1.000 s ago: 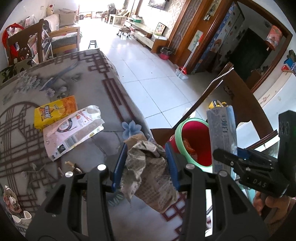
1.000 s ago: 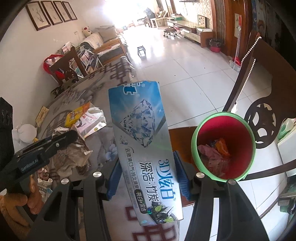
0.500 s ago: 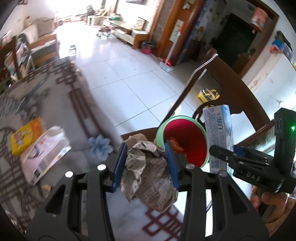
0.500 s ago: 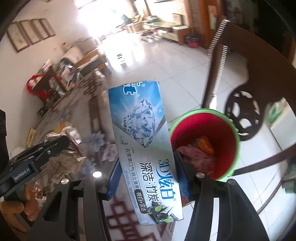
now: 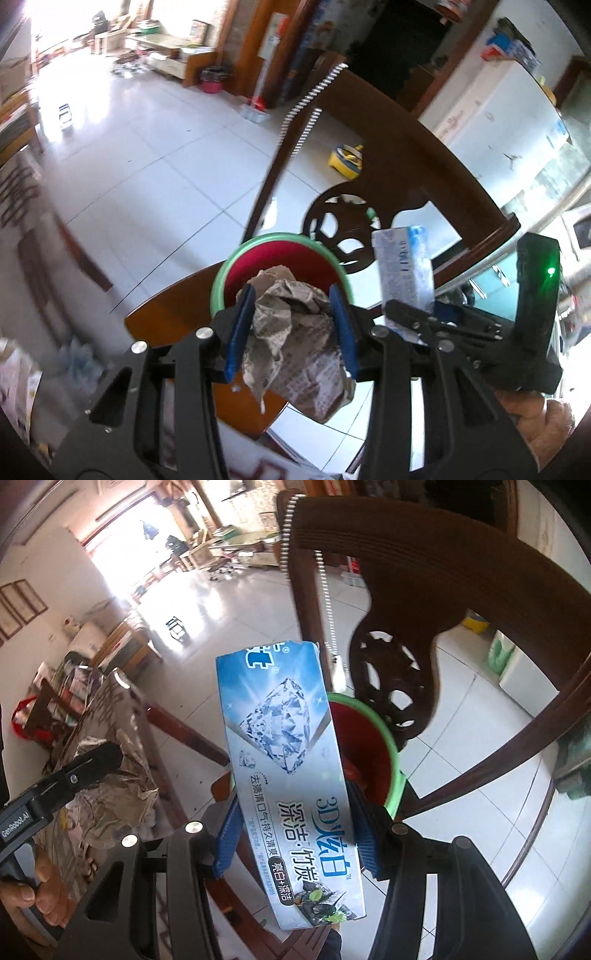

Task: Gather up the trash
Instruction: 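Carry the toothpaste box and newspaper to the red bucket and release both, then grasp the white snack wrapper with the right tool while the left tool grasps the paper cup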

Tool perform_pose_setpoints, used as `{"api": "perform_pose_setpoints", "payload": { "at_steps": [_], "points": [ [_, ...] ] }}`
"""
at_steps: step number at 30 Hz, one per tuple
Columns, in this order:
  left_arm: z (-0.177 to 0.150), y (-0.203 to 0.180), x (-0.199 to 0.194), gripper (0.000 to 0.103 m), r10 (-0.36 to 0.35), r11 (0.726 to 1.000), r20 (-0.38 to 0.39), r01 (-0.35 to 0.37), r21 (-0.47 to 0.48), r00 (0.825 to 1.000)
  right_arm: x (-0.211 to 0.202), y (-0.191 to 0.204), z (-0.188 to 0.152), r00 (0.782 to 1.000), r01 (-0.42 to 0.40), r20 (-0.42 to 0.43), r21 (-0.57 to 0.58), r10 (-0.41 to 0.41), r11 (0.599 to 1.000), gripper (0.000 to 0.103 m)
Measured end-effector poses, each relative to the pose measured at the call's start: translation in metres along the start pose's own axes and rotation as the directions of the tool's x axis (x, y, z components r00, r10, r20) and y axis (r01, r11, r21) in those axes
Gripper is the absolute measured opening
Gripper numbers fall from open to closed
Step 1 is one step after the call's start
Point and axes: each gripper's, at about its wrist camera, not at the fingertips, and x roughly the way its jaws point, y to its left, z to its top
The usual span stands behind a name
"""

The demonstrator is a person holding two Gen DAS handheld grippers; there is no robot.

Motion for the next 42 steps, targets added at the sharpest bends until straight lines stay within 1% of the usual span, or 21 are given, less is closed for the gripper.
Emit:
{"api": "perform_pose_setpoints", "payload": {
  "at_steps": [3, 4, 6, 7, 8, 10, 14, 19, 20, 22, 24, 26, 28, 31, 34, 38, 41, 42],
  "points": [
    [0.013, -0.008, 0.014, 0.040, -0.039, 0.999, -0.008, 0.039, 0.009, 0.999, 0.004, -0.005, 0.003, 1.000, 0.009, 0.007, 0.012, -0.009, 1.000, 0.052],
    [0.015, -0.010, 0.016, 0.044, -0.041, 0.999, -0.006, 0.041, 0.011, 0.999, 0.006, -0.006, 0.004, 1.000, 0.016, 0.010, 0.015, -0.016, 1.000, 0.053],
    [0.021, -0.012, 0.022, 0.062, -0.039, 0.999, 0.003, 0.039, 0.017, 0.999, 0.010, -0.009, 0.008, 0.999, 0.042, 0.024, 0.019, -0.043, 0.999, 0.056],
    [0.021, -0.013, 0.023, 0.077, -0.031, 0.999, 0.010, 0.031, 0.014, 0.999, 0.012, -0.010, 0.010, 0.998, 0.053, 0.028, 0.022, -0.054, 0.998, 0.059],
    [0.024, -0.013, 0.023, 0.077, -0.028, 1.000, 0.020, 0.028, 0.008, 0.999, 0.013, -0.010, 0.010, 0.997, 0.070, 0.033, 0.025, -0.071, 0.997, 0.063],
    [0.028, -0.011, 0.023, 0.077, -0.037, 0.999, 0.023, 0.037, -0.001, 0.999, 0.012, -0.012, 0.011, 0.996, 0.085, 0.038, 0.035, -0.087, 0.996, 0.063],
    [0.027, -0.008, 0.015, 0.077, -0.040, 0.999, 0.028, 0.040, 0.004, 0.999, 0.005, -0.014, 0.007, 0.995, 0.086, 0.045, 0.047, -0.089, 0.995, 0.064],
    [0.009, 0.004, -0.016, 0.077, -0.018, 1.000, 0.052, 0.018, -0.012, 0.998, -0.005, -0.003, -0.005, 0.995, 0.087, 0.039, 0.023, -0.088, 0.996, 0.066],
    [0.003, 0.008, -0.026, 0.077, -0.013, 1.000, 0.061, 0.014, -0.022, 0.998, -0.008, 0.001, -0.008, 0.996, 0.083, 0.039, 0.020, -0.084, 0.996, 0.068],
    [-0.009, 0.013, -0.044, 0.077, -0.004, 0.999, 0.075, 0.006, -0.034, 0.997, -0.012, 0.009, -0.013, 0.997, 0.068, 0.033, 0.011, -0.068, 0.998, 0.068],
    [-0.024, 0.021, -0.067, 0.077, 0.026, 0.999, 0.096, -0.022, -0.044, 0.995, -0.016, 0.021, -0.019, 0.998, 0.056, 0.034, -0.008, -0.055, 0.998, 0.068],
    [-0.039, 0.030, -0.088, 0.077, 0.053, 0.997, 0.118, -0.046, -0.061, 0.992, -0.020, 0.035, -0.025, 0.999, 0.040, 0.037, -0.029, -0.039, 0.999, 0.068],
    [-0.054, 0.040, -0.108, 0.077, 0.089, 0.992, 0.129, -0.077, -0.099, 0.988, -0.026, 0.051, -0.033, 0.999, 0.026, 0.040, -0.050, -0.024, 0.998, 0.069],
    [-0.078, 0.059, -0.140, 0.077, 0.106, 0.981, 0.152, -0.079, -0.175, 0.983, -0.031, 0.078, -0.047, 0.999, 0.006, 0.033, -0.096, -0.003, 0.995, 0.070],
    [-0.100, 0.075, -0.170, 0.077, 0.146, 0.970, 0.175, -0.106, -0.218, 0.974, -0.033, 0.110, -0.067, 1.000, -0.006, 0.014, -0.169, 0.009, 0.986, 0.070],
    [-0.134, 0.098, -0.208, 0.077, 0.218, 0.953, 0.189, -0.167, -0.253, 0.958, -0.030, 0.149, -0.100, 0.998, -0.049, -0.036, -0.247, 0.042, 0.968, 0.070],
    [-0.163, 0.124, -0.235, 0.077, 0.276, 0.934, 0.187, -0.217, -0.282, 0.943, -0.024, 0.187, -0.132, 0.989, -0.120, -0.116, -0.326, 0.086, 0.938, 0.070],
    [-0.175, 0.136, -0.246, 0.077, 0.305, 0.923, 0.183, -0.243, -0.299, 0.935, -0.022, 0.197, -0.141, 0.985, -0.144, -0.143, -0.345, 0.100, 0.927, 0.070]
  ]
}}
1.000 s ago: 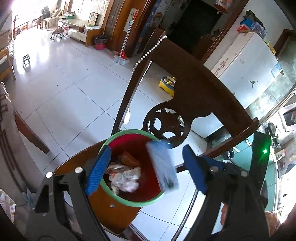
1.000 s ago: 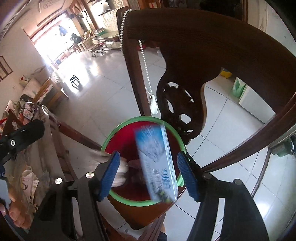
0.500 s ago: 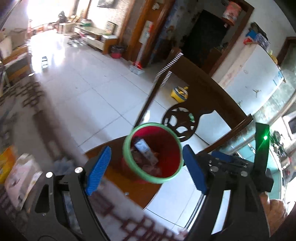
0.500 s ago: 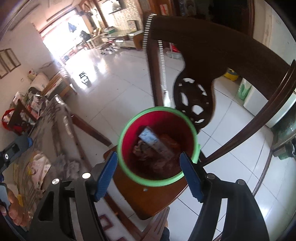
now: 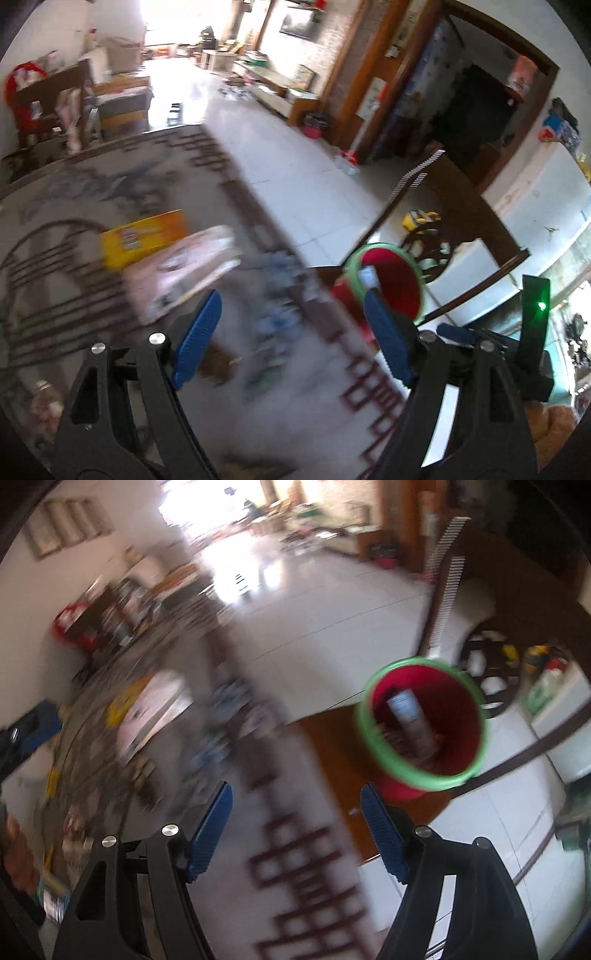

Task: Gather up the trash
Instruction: 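Grasp the white snack wrapper with the right tool while the left tool grasps the paper cup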

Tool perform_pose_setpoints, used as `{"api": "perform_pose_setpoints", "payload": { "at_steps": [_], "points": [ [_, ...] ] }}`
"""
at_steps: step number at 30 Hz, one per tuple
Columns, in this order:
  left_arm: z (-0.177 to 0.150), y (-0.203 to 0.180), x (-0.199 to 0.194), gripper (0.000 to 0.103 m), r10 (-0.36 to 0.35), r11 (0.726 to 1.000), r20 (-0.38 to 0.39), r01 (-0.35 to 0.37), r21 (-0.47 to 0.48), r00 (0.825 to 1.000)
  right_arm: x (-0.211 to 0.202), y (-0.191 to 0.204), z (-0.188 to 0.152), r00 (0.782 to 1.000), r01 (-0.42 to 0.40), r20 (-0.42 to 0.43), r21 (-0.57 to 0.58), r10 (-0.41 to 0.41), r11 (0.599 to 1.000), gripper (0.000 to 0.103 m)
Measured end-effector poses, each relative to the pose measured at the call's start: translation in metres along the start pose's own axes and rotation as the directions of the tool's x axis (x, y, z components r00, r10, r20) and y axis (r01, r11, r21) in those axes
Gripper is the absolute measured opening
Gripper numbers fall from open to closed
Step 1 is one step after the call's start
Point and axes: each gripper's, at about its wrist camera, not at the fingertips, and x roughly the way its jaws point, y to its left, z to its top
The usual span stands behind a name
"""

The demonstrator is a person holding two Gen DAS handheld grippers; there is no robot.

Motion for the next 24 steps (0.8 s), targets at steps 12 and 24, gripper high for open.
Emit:
{"api": "perform_pose_setpoints", "payload": {
  "at_steps": [12, 24],
  "points": [
    [-0.067, 0.181, -0.094, 0.077, 0.261, 0.948, -0.009, -0.258, -0.184, 0.965, 0.055, 0.231, -0.083, 0.929, -0.326, -0.307, -0.402, 0.209, 0.856, 0.081],
    [-0.115, 0.229, -0.118, 0.077, 0.234, 0.936, -0.046, -0.238, -0.258, 0.971, 0.133, 0.334, -0.159, 0.937, -0.248, -0.348, -0.704, -0.019, 0.666, 0.076]
  ]
}}
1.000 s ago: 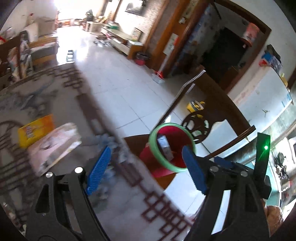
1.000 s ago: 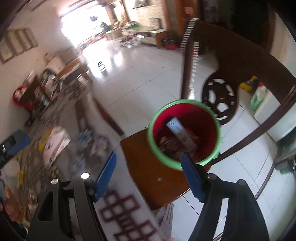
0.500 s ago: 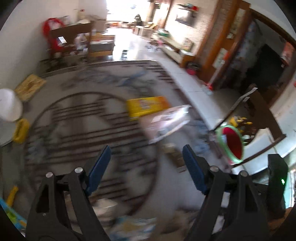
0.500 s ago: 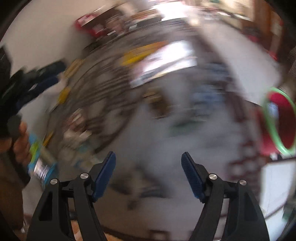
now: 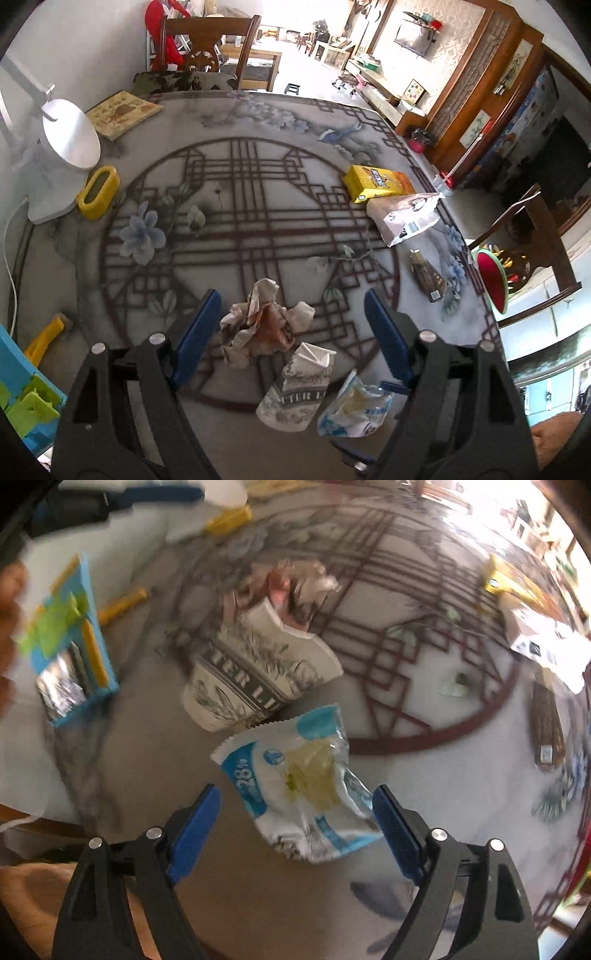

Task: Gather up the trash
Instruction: 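Grasp the white snack wrapper with the right tool while the left tool grasps the paper cup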

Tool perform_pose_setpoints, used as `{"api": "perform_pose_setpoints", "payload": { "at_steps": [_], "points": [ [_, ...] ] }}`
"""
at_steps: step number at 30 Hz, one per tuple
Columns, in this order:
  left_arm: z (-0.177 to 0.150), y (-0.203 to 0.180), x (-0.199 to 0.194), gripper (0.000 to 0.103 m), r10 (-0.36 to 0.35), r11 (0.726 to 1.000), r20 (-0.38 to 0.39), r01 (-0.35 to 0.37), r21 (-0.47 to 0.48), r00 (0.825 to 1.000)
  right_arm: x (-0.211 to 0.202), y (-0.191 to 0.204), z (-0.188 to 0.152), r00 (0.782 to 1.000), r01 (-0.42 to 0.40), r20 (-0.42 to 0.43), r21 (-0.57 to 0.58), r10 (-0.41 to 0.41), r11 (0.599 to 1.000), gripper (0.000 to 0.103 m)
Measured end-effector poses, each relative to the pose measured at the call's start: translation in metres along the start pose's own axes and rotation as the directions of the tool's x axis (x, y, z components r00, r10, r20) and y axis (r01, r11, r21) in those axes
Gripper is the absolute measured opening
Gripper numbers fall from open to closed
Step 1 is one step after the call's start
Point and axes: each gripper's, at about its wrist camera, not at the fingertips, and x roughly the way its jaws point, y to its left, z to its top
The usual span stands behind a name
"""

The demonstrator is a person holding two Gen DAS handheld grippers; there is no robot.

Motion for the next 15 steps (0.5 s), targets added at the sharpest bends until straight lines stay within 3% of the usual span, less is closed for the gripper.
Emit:
{"api": "perform_pose_setpoints", "payload": {
  "at_steps": [3, 4, 6, 10, 11, 15],
  "points": [
    [-0.002, 0.005, -0.003, 0.077, -0.009, 1.000, 0.007, 0.009, 0.011, 1.000, 0.010, 0.003, 0.000, 0.999, 0.040, -0.020, 0.014, -0.039, 0.999, 0.075],
    [-0.003, 0.006, -0.004, 0.077, -0.010, 1.000, 0.008, 0.010, 0.012, 1.000, 0.011, 0.000, 0.000, 0.998, 0.054, -0.022, 0.033, -0.054, 0.998, 0.068],
    [-0.004, 0.009, -0.004, 0.077, -0.014, 1.000, 0.003, 0.014, 0.012, 1.000, 0.010, -0.008, 0.000, 0.996, 0.094, -0.011, 0.061, -0.093, 0.994, 0.038],
    [-0.009, 0.012, 0.000, 0.077, -0.026, 1.000, -0.014, 0.026, 0.015, 1.000, 0.004, -0.033, -0.003, 0.996, 0.080, 0.014, 0.158, -0.083, 0.984, 0.023],
    [-0.011, 0.011, 0.001, 0.077, -0.032, 0.999, -0.020, 0.033, 0.021, 0.999, 0.001, -0.039, -0.005, 0.997, 0.074, 0.023, 0.183, -0.080, 0.980, 0.013],
    [-0.026, 0.000, 0.008, 0.077, -0.069, 0.995, -0.060, 0.073, 0.073, 0.996, -0.031, -0.062, -0.018, 0.990, 0.018, 0.125, 0.298, -0.058, 0.954, 0.013]
  ]
}}
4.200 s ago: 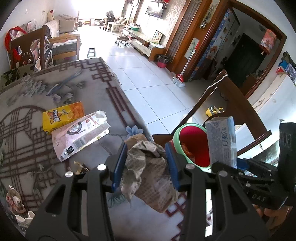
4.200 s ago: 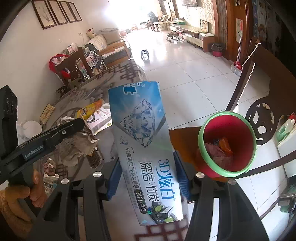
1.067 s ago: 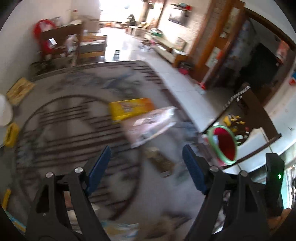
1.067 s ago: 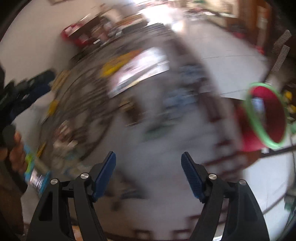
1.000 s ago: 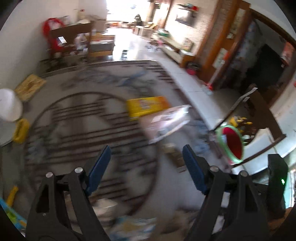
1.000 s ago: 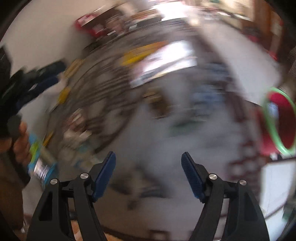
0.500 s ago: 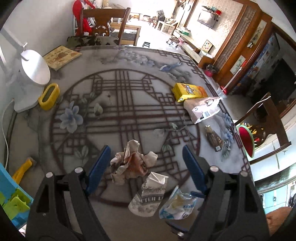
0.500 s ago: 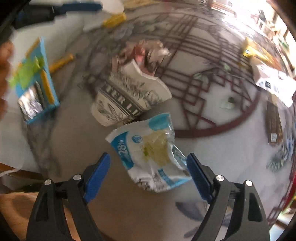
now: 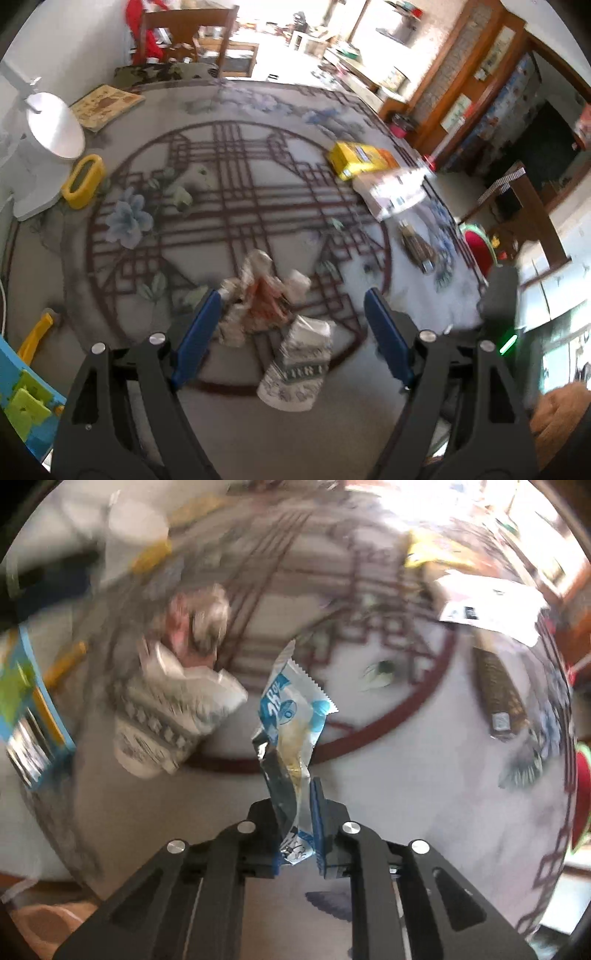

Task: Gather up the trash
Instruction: 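Grasp the white snack wrapper with the right tool while the left tool grasps the paper cup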

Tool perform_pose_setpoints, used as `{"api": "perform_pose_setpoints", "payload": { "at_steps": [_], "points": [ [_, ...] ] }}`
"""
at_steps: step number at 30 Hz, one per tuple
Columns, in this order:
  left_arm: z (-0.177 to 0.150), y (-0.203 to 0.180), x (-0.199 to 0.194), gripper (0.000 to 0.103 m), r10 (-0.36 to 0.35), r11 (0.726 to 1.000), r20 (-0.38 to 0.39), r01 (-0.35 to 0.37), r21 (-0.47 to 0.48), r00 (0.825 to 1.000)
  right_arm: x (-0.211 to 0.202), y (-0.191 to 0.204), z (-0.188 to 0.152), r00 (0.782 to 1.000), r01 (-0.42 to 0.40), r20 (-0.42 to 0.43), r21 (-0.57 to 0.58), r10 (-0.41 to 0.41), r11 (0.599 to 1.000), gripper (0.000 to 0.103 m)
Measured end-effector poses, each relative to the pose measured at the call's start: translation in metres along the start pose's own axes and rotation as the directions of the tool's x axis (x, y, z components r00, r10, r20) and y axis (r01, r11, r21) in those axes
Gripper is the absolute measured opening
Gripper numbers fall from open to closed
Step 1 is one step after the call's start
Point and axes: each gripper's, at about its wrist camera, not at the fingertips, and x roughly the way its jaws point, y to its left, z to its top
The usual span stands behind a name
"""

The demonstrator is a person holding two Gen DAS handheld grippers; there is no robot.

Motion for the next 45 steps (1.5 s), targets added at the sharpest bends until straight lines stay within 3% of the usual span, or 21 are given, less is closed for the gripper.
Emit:
{"api": "perform_pose_setpoints", "payload": {
  "at_steps": [6, 9, 13, 15, 16, 17, 18, 19, 26, 29, 31, 45],
  "points": [
    [-0.030, -0.016, 0.030, 0.077, -0.024, 0.999, -0.107, 0.028, 0.040, 0.994, -0.041, -0.035, -0.003, 0.996, -0.009, 0.086, 0.140, -0.003, 0.990, 0.014],
    [-0.039, -0.018, 0.044, 0.074, -0.030, 0.999, -0.139, 0.035, 0.033, 0.990, -0.045, -0.037, -0.001, 0.997, 0.013, 0.070, 0.147, -0.023, 0.989, 0.014],
    [-0.045, -0.018, 0.063, 0.054, -0.048, 0.999, -0.190, 0.047, -0.007, 0.981, -0.028, -0.046, -0.008, 0.998, 0.061, -0.008, 0.158, -0.061, 0.986, 0.021],
    [-0.045, -0.023, 0.069, 0.040, -0.081, 0.997, -0.217, 0.078, -0.020, 0.973, -0.022, -0.057, -0.020, 0.998, 0.059, -0.044, 0.195, -0.052, 0.979, 0.022],
    [-0.045, -0.027, 0.070, 0.026, -0.094, 0.996, -0.222, 0.093, -0.014, 0.970, -0.020, -0.062, -0.024, 0.998, 0.047, -0.048, 0.219, -0.038, 0.975, 0.025],
    [-0.044, -0.031, 0.070, 0.015, -0.101, 0.995, -0.221, 0.102, -0.005, 0.970, -0.020, -0.064, -0.026, 0.998, 0.042, -0.046, 0.234, -0.032, 0.971, 0.036],
    [-0.043, -0.036, 0.068, 0.012, -0.109, 0.994, -0.214, 0.113, 0.007, 0.971, -0.022, -0.067, -0.029, 0.999, 0.040, -0.043, 0.250, -0.030, 0.968, 0.047],
    [-0.042, -0.041, 0.066, 0.009, -0.117, 0.992, -0.206, 0.124, 0.020, 0.972, -0.021, -0.070, -0.030, 0.999, 0.044, -0.041, 0.259, -0.035, 0.965, 0.048],
    [-0.021, -0.072, 0.051, 0.008, -0.153, 0.982, -0.137, 0.166, 0.094, 0.979, -0.015, -0.076, -0.034, 0.997, 0.067, -0.057, 0.291, -0.052, 0.954, 0.045],
    [-0.012, -0.080, 0.046, 0.008, -0.163, 0.978, -0.121, 0.176, 0.110, 0.979, -0.018, -0.075, -0.035, 0.999, 0.043, -0.037, 0.298, -0.033, 0.954, 0.012],
    [-0.007, -0.084, 0.043, 0.008, -0.173, 0.976, -0.111, 0.185, 0.112, 0.979, -0.027, -0.075, -0.035, 0.999, 0.042, 0.004, 0.299, -0.045, 0.953, 0.007],
    [0.037, -0.106, 0.006, 0.008, -0.172, 0.980, 0.039, 0.167, 0.110, 0.984, -0.111, -0.070, -0.012, 0.973, -0.026, 0.225, 0.301, -0.044, 0.953, 0.004]
  ]
}}
